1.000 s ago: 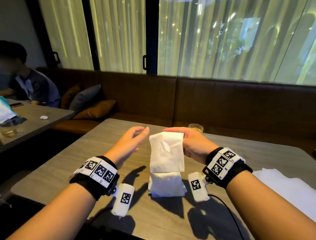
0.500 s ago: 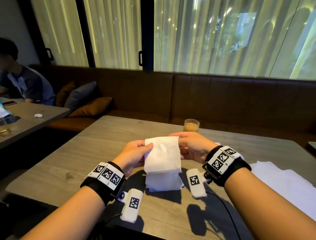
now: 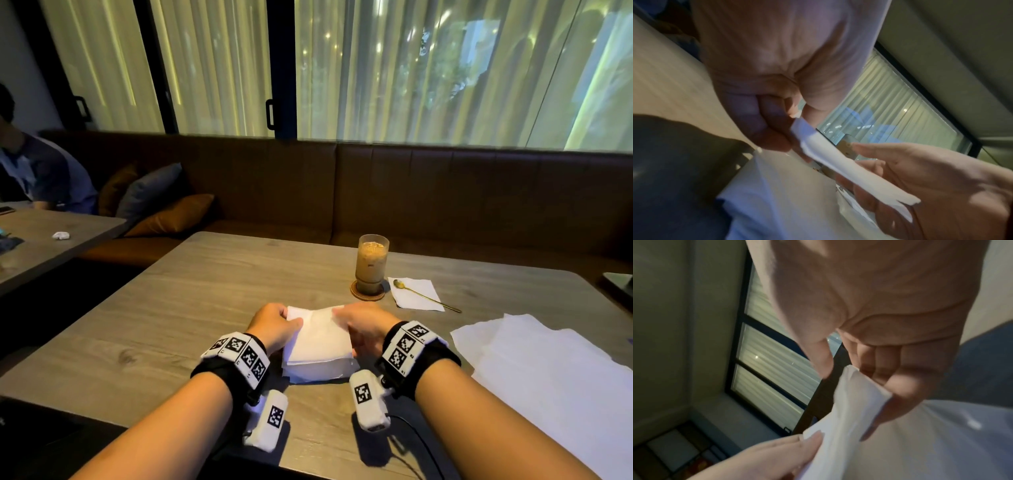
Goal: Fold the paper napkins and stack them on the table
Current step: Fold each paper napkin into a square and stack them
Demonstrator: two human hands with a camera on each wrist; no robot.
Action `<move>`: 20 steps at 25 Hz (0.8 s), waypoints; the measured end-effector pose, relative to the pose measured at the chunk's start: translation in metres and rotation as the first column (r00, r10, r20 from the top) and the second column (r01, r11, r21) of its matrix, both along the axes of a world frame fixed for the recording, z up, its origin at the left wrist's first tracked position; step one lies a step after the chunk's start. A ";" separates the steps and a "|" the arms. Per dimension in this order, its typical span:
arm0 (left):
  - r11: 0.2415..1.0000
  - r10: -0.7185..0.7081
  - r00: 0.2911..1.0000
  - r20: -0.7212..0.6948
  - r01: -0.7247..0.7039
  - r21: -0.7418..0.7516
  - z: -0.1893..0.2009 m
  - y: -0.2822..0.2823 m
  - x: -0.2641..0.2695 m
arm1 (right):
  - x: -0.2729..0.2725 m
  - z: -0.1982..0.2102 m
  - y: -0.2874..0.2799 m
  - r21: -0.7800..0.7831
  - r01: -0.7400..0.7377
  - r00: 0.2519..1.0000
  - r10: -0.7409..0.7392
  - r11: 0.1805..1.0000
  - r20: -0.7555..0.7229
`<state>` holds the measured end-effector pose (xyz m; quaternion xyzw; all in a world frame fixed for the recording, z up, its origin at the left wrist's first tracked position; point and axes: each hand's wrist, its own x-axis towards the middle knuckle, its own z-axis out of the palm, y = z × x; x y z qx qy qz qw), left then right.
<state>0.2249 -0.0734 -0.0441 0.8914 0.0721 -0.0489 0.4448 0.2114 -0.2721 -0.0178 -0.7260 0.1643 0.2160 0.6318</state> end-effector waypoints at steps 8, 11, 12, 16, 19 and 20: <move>0.918 -0.065 0.997 -0.035 0.073 0.391 -0.001 0.004 -0.009 | -0.001 -0.016 -0.004 -0.595 -0.101 0.970 0.212 0.797 0.121; 0.863 -0.156 0.984 0.081 0.096 0.496 0.004 0.000 -0.017 | -0.001 -0.012 -0.012 -0.608 -0.091 0.970 0.209 0.789 0.126; 0.828 -0.241 0.966 0.096 0.153 0.540 0.006 -0.004 -0.019 | -0.002 -0.009 -0.016 -0.600 -0.091 0.971 0.204 0.795 0.124; 0.526 -0.529 0.825 -0.199 0.503 0.686 0.005 -0.022 -0.020 | -0.007 0.010 -0.037 -0.600 -0.097 0.963 0.227 0.794 0.145; 0.402 -0.525 0.765 -0.374 0.610 0.683 -0.005 -0.033 -0.023 | -0.017 0.019 -0.057 -0.649 -0.119 0.953 0.271 0.751 0.139; 0.391 -0.511 0.760 -0.402 0.622 0.678 -0.008 -0.035 -0.024 | -0.021 0.020 -0.064 -0.669 -0.124 0.952 0.279 0.733 0.129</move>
